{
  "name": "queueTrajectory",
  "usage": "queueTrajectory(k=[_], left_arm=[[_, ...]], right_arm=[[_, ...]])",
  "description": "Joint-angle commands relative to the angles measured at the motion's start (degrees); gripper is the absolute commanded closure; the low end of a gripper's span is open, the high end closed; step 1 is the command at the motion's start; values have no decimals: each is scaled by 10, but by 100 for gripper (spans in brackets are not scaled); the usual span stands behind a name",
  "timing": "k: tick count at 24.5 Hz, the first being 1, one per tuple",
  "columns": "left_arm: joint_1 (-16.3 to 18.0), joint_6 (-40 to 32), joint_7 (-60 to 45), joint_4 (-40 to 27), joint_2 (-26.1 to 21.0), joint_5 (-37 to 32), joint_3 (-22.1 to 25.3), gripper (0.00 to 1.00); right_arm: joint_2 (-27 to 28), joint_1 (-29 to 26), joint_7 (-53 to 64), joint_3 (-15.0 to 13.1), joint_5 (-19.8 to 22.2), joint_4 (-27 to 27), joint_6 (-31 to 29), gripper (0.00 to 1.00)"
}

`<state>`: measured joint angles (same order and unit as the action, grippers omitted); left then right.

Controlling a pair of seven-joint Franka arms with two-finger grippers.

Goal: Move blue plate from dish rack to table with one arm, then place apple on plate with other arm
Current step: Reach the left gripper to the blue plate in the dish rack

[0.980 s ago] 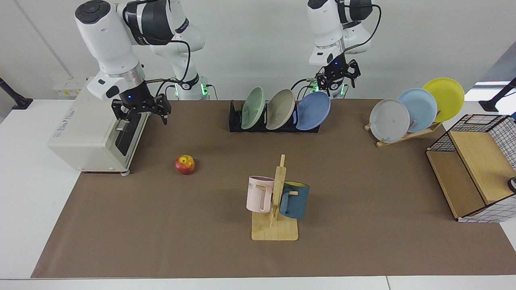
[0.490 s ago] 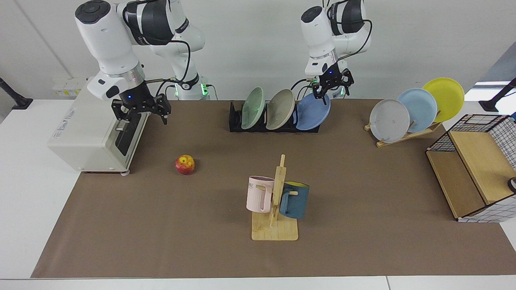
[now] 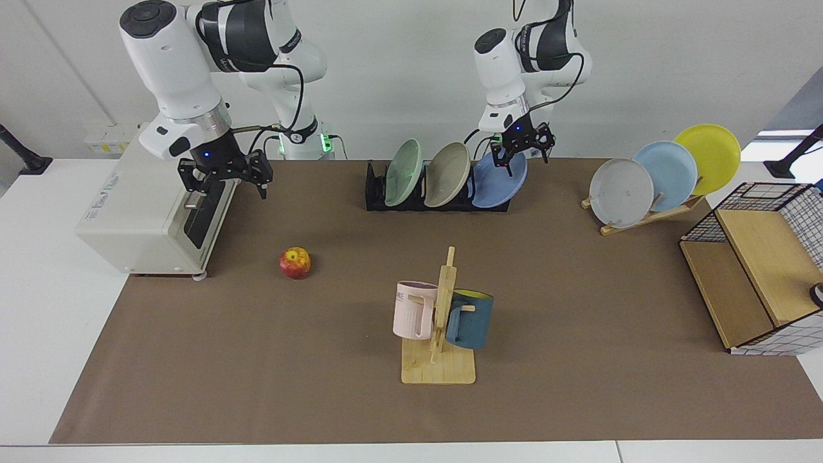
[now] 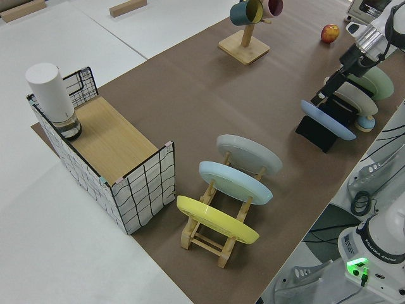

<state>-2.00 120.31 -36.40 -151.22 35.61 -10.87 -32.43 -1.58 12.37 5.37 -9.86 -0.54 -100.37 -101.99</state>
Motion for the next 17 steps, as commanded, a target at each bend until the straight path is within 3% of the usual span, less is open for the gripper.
queueTrajectory(k=[1,6,11,13,17], left_arm=[[-8,22,-1,-20,-5,0,0,0],[-5,24,9,-20,-23,0,0,4],[-4,24,4,-18,-27,1,0,37],[-4,24,-1,-17,-28,1,0,52],[-2,22,-3,-13,-35,1,0,70]], right_arm=[[0,-15,-10,8,-2,-2,-1,0],[-1,-14,-10,8,-2,-2,-1,0],[-2,-6,-9,12,1,-10,-5,0],[-2,7,-15,13,4,-33,-34,0],[10,9,-21,15,1,-89,-114,0]])
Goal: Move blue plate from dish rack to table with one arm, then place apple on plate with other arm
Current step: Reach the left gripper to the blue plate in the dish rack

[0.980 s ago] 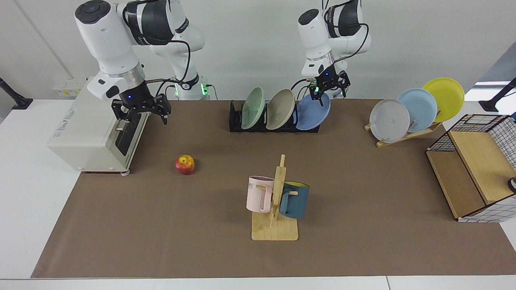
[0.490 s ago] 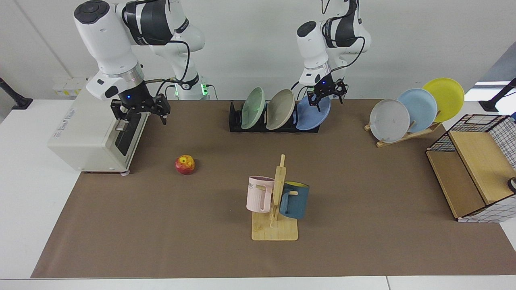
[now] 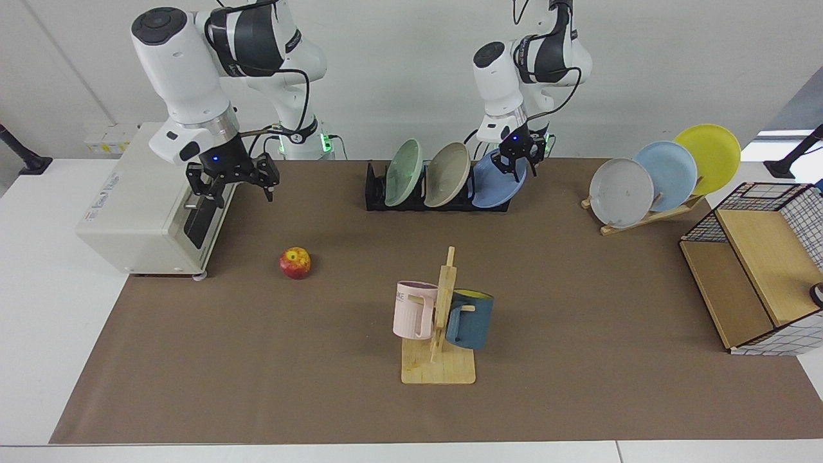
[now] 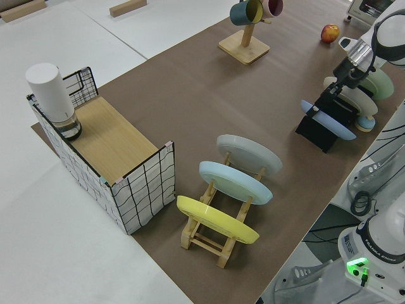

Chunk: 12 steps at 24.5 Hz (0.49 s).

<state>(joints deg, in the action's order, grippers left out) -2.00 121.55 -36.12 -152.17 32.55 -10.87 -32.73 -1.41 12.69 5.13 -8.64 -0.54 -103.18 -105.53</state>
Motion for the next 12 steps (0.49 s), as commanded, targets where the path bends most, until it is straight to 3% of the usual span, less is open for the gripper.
queueTrajectory(k=[1,4,9,12], left_arm=[[-2,9,-6,-1,-5,1,3,74],[-1,5,-3,2,-5,1,4,100],[9,-22,10,38,-5,-11,6,100],[6,-60,10,64,-2,-45,2,100]], right_arm=[[16,6,-29,3,1,-71,-99,0],[41,16,-54,3,0,-87,-133,0],[78,23,-86,3,-2,-145,-229,0],[93,27,-103,3,-2,-161,-254,0]])
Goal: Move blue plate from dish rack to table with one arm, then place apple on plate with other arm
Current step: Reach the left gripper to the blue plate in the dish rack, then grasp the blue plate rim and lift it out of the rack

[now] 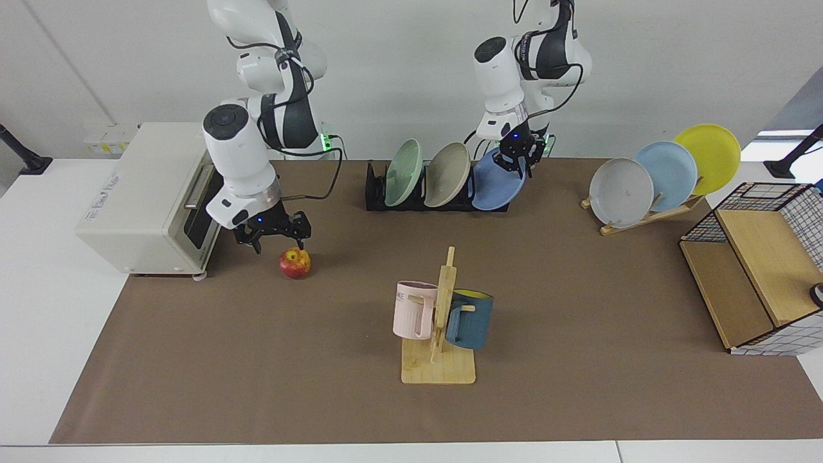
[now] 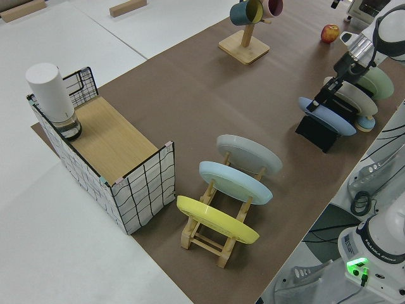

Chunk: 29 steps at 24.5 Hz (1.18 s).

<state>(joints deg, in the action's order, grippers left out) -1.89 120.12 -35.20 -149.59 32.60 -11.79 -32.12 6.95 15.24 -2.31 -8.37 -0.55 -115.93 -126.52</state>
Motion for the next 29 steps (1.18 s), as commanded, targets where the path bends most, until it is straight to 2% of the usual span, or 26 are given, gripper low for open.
queueTrajectory(k=[1,8,10,12,16,19,22,23,25,26,28,29], left_arm=[[2,-55,0,44,-3,-39,-4,100],[7,-123,-4,104,-3,-57,-21,100],[14,-141,-1,127,-5,-58,-21,100],[37,-146,4,148,-5,-58,-17,100],[122,-137,58,200,-30,-47,-15,100],[175,-132,52,260,-86,-29,-15,100],[199,-99,38,293,-134,4,-7,100],[204,-78,31,297,-144,30,7,100],[206,-30,26,293,-149,95,25,100],[206,-10,24,287,-153,121,27,100],[206,32,23,278,-170,156,27,100],[205,47,22,275,-176,169,27,100]], right_arm=[[17,1,-31,0,-1,-33,-47,0],[76,-7,-31,0,-1,-44,-108,0],[82,-7,-35,0,-2,-46,-109,0],[83,-6,-43,0,-2,-48,-108,0],[83,-5,-39,0,-2,-59,-109,0],[83,-1,-37,0,-2,-62,-101,0],[79,-1,-31,0,-1,-65,-85,1],[77,-1,-25,0,-1,-65,-75,8],[75,-4,-2,0,-1,-64,-56,56],[71,-6,11,0,-1,-62,-47,72],[63,-7,22,0,-1,-60,-37,90],[60,-6,22,0,-1,-58,-33,93]])
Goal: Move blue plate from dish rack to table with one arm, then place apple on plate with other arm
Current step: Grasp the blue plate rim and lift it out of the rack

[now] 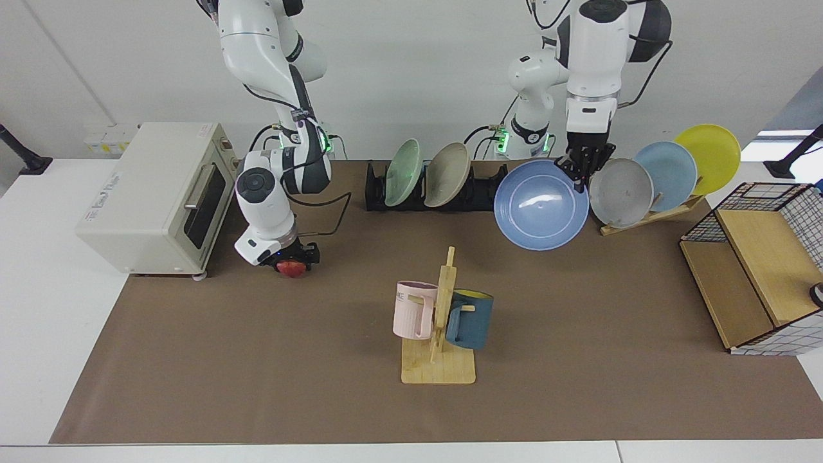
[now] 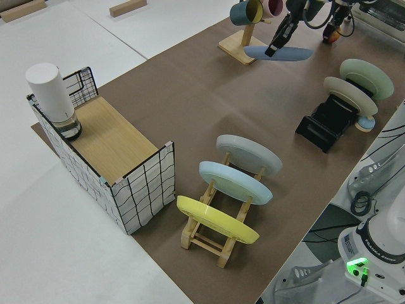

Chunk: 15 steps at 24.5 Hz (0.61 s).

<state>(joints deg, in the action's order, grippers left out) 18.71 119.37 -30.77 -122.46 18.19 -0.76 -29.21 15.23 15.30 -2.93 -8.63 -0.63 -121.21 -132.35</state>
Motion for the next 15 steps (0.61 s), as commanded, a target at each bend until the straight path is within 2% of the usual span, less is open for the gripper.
queueTrajectory(k=[1,4,7,11,13,15], left_arm=[[-3,66,-21,0,-36,73,-3,100],[-16,131,-17,-26,-56,120,-9,100],[-62,218,-27,-61,-93,123,-14,100],[-101,297,-50,-78,-146,119,-16,100],[-119,314,-55,-80,-172,115,-16,100],[-123,318,-54,-88,-178,111,-16,100]], right_arm=[[-29,-7,30,3,0,-4,30,96],[-49,-2,28,2,1,5,46,99],[-63,-1,30,1,7,35,90,99],[-83,-6,30,2,9,64,138,100],[-88,-4,30,1,8,80,158,100],[-91,-5,30,1,9,97,178,100]])
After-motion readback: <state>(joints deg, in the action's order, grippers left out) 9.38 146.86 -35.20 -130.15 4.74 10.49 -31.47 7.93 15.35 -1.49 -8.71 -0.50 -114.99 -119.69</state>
